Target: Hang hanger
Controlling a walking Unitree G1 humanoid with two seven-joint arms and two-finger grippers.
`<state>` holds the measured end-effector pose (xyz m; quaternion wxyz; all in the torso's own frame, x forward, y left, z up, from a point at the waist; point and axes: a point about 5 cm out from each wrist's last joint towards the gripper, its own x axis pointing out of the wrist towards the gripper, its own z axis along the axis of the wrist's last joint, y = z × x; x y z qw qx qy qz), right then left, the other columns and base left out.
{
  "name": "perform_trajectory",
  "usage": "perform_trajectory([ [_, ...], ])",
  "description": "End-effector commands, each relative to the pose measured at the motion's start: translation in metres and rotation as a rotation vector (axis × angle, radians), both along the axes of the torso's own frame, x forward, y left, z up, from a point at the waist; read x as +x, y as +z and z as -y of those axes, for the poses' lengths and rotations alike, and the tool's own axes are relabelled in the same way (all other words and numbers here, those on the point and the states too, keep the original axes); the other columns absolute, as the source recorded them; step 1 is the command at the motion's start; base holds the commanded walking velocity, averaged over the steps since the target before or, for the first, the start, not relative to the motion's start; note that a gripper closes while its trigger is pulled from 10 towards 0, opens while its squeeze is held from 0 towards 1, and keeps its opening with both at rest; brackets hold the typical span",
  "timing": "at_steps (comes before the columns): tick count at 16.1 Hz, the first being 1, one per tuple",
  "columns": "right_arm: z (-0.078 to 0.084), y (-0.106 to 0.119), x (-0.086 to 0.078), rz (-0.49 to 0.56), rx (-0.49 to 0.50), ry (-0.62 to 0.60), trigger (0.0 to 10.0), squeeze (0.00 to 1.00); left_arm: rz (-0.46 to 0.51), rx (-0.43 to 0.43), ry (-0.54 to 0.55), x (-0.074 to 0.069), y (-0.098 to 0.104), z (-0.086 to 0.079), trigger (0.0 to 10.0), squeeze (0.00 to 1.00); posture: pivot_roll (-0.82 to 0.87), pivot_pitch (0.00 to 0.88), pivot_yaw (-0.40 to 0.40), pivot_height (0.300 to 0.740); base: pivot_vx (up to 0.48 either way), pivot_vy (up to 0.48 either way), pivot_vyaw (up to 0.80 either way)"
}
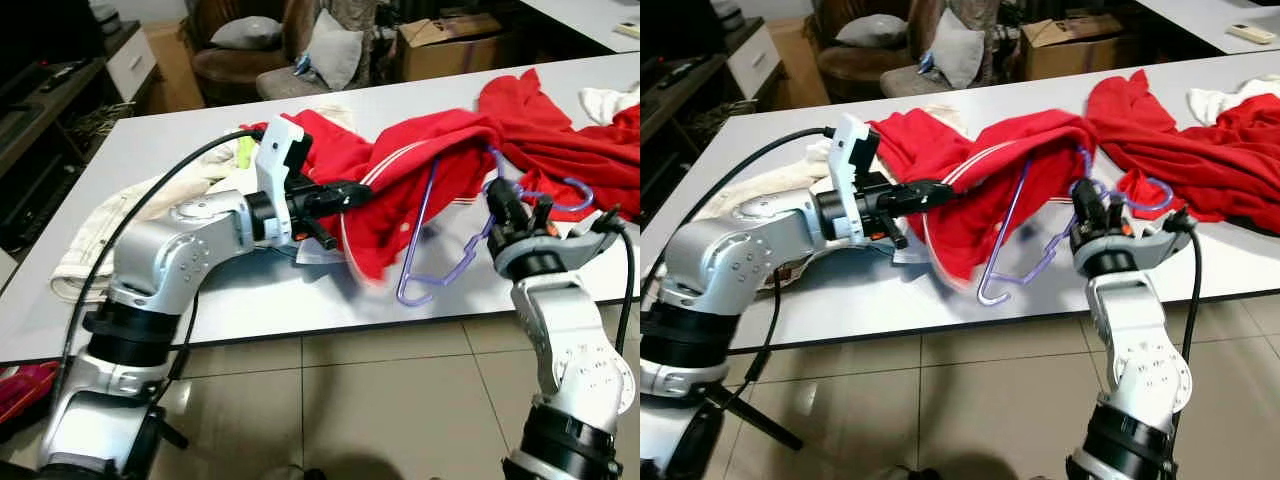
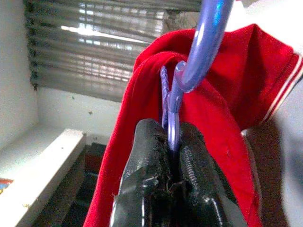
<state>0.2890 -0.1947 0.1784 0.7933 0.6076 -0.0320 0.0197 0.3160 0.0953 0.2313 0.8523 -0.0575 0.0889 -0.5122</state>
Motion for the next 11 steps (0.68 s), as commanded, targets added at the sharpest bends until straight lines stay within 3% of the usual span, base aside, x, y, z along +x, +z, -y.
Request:
perform_trajectory([
  [1, 0.008, 0.007, 0.005, 0.030, 0.060, -0.081, 10.0, 0.00, 0.011, 0.016, -0.017, -0.003, 0.002, -0.007, 0.0, 0.00, -0.16, 0.000, 0.169, 0.740, 0.000, 0.000, 0.00],
  [4, 0.004, 0.014, 0.023, 0.054, 0.100, -0.136, 10.0, 0.00, -0.036, -0.050, -0.127, -0.015, 0.004, -0.005, 0.0, 0.00, -0.16, 0.000, 0.172, 0.740, 0.000, 0.000, 0.00],
  [6, -0.008, 0.017, 0.033, 0.050, 0.095, -0.124, 10.0, 0.00, -0.059, -0.018, -0.242, -0.028, 0.000, 0.002, 0.0, 0.00, -0.16, 0.000, 0.172, 0.740, 0.000, 0.000, 0.00],
  [11, -0.027, 0.019, 0.051, 0.021, 0.001, -0.137, 10.0, 0.00, -0.106, -0.135, -0.390, -0.045, 0.010, 0.012, 0.0, 0.00, -0.15, 0.000, 0.165, 0.740, 0.000, 0.000, 0.00],
])
